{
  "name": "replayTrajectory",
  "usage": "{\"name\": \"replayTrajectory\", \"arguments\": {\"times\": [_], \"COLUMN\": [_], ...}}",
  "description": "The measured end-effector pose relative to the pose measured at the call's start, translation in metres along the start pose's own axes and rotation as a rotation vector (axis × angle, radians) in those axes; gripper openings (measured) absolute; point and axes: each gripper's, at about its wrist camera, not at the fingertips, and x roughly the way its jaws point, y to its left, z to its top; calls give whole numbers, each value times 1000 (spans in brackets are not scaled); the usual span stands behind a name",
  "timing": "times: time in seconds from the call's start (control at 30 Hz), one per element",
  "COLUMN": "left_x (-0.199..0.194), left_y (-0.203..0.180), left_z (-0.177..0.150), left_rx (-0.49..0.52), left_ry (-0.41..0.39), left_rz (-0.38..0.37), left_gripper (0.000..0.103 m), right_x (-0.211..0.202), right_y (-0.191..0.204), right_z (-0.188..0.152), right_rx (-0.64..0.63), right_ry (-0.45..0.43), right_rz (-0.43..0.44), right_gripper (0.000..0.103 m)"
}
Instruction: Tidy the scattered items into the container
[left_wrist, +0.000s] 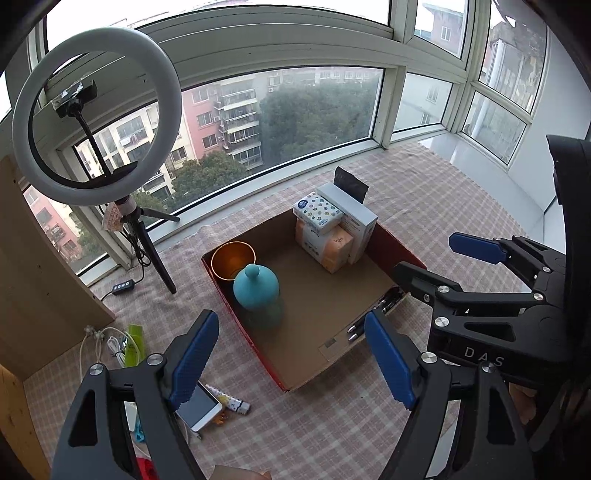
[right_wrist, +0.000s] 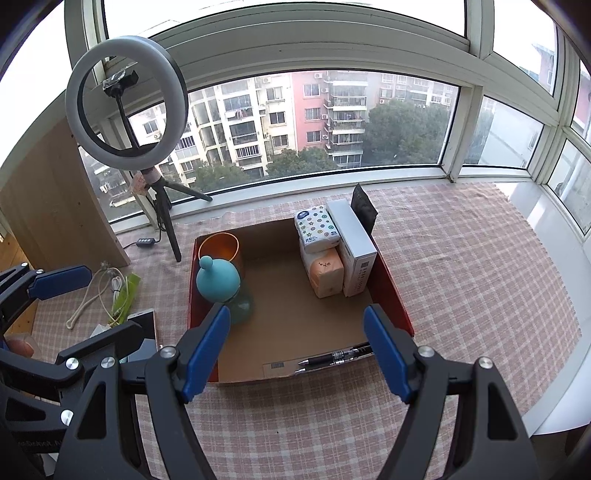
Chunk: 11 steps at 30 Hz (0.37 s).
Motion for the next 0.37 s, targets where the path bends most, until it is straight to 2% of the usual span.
{"name": "replayTrajectory", "arguments": {"times": [0.37], "left_x": [1], "left_y": [-1], "left_z": [0], "left_rx": [-4], "left_ry": [-3], "left_rz": [6], "left_gripper": [80], "right_x": [0], "right_y": [-1], "right_z": [-1], "right_rx": [-1], "right_ry": [-2], "right_rz": [-8], "right_gripper": [74]}}
